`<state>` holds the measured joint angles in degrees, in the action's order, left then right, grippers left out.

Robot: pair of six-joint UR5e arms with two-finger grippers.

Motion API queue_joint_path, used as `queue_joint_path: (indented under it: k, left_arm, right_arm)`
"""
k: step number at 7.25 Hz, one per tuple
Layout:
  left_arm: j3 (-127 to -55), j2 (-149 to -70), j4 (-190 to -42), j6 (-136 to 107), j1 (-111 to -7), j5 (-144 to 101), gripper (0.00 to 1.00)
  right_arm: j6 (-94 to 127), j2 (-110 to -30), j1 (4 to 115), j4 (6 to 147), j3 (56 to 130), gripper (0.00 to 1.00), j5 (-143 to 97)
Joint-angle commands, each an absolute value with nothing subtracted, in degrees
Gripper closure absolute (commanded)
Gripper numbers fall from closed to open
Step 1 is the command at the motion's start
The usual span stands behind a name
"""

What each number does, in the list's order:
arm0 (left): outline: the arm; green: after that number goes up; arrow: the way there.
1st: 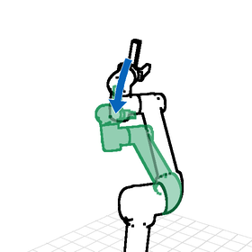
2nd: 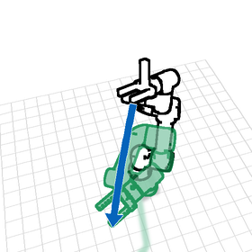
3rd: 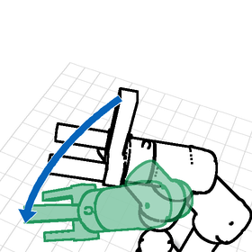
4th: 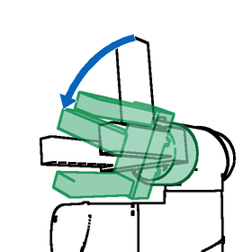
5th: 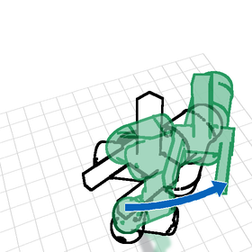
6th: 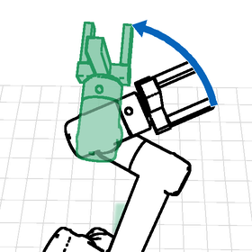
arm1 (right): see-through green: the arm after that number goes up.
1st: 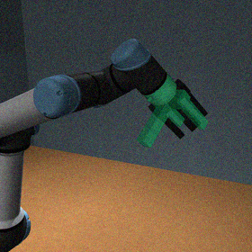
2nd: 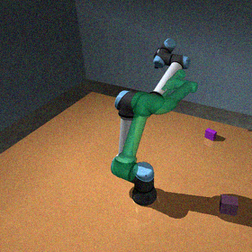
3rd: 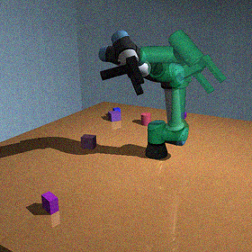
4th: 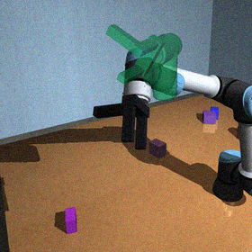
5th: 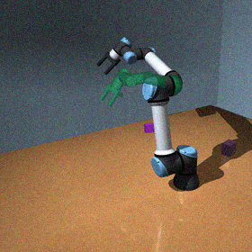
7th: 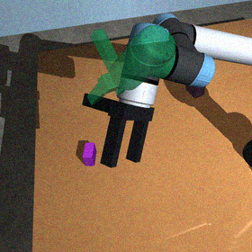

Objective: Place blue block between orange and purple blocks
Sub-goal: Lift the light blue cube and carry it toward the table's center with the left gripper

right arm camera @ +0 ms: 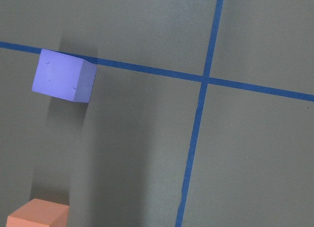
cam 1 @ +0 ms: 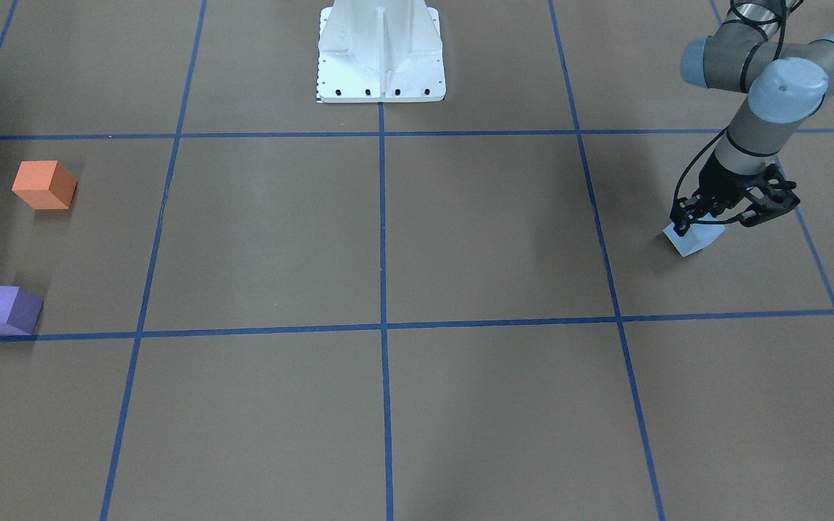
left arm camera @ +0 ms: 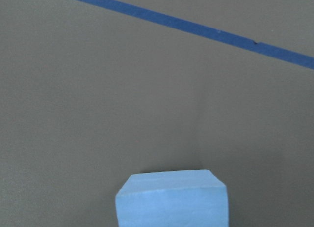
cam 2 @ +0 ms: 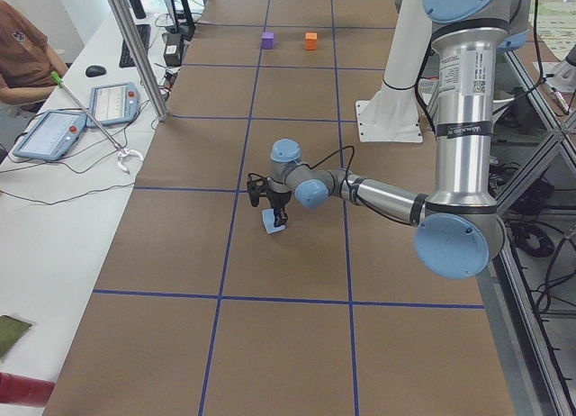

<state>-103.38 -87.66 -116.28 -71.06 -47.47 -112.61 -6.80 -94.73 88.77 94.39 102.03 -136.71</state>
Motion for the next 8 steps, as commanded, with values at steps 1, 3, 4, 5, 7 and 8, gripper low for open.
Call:
queue_joint_path:
  k: [1,3,4,5,7,8]
  left_arm:
    - [-106.95,-91.89,-114.36,-71.02,-47.37,-112.68,1.0]
    - [-107.49,-107.14,-98.36,-71.1,-45.46,-112.33,1.0]
    - [-107.32,-115.49,-89.21,-71.28,-41.35,-111.98,1.0]
    - [-106.27,-122.01,-83.81,-71.37,-37.74,-111.71,1.0]
    - [-97.18,-133.71,-83.58,-71.54,-33.07,-108.2,1.0]
    - [-90.85,-139.51,-83.76,-71.37,-32.18,-108.11,1.0]
  right_arm:
    - [-6.86,-94.66,88.68,94.57,102.04,0.01,-136.58]
    - [-6.59,-91.78,88.07,95.27,101.87,0.01,-136.14]
    - [-6.59,-91.85,88.15,94.93,101.6,0.01,-135.88]
    - [-4.85,-92.11,88.15,94.75,100.73,0.01,-136.92]
    - [-3.25,-92.02,88.15,94.48,100.99,0.01,-138.95]
    - [-2.29,-91.59,88.15,94.48,100.9,0.01,-138.69]
